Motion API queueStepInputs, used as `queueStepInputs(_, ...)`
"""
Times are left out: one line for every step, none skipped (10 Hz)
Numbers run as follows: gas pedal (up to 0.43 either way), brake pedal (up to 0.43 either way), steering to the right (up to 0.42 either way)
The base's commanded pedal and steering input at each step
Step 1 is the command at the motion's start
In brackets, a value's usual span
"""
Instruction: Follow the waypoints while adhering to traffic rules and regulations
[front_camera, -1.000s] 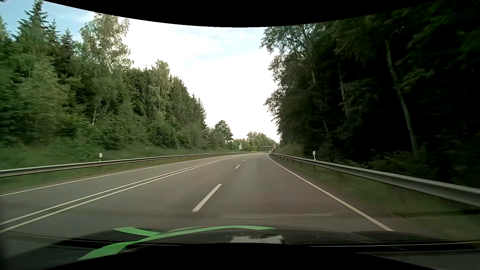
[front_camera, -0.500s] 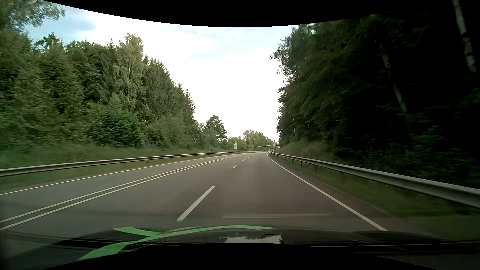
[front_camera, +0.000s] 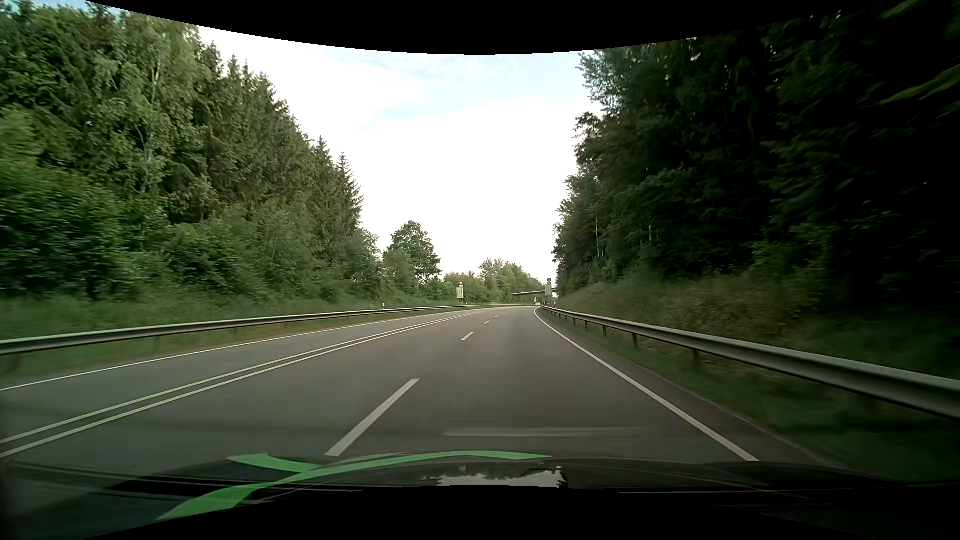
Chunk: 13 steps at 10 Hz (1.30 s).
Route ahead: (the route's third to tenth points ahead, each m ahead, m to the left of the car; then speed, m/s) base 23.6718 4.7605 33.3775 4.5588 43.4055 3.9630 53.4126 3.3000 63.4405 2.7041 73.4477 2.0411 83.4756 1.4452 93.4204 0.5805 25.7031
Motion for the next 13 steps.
queueStepInputs(0.37, 0.0, 0.004)
queueStepInputs(0.37, 0.0, 0.004)
queueStepInputs(0.378, 0.0, 0.004)
queueStepInputs(0.378, 0.0, 0.005)
queueStepInputs(0.378, 0.0, 0.005)
queueStepInputs(0.39, 0.0, 0.005)
queueStepInputs(0.398, 0.0, 0.004)
queueStepInputs(0.398, 0.0, 0.005)
queueStepInputs(0.398, 0.0, 0.004)
queueStepInputs(0.398, 0.0, 0.005)
queueStepInputs(0.398, 0.0, 0.004)
queueStepInputs(0.398, 0.0, 0.004)
queueStepInputs(0.398, 0.0, 0.005)
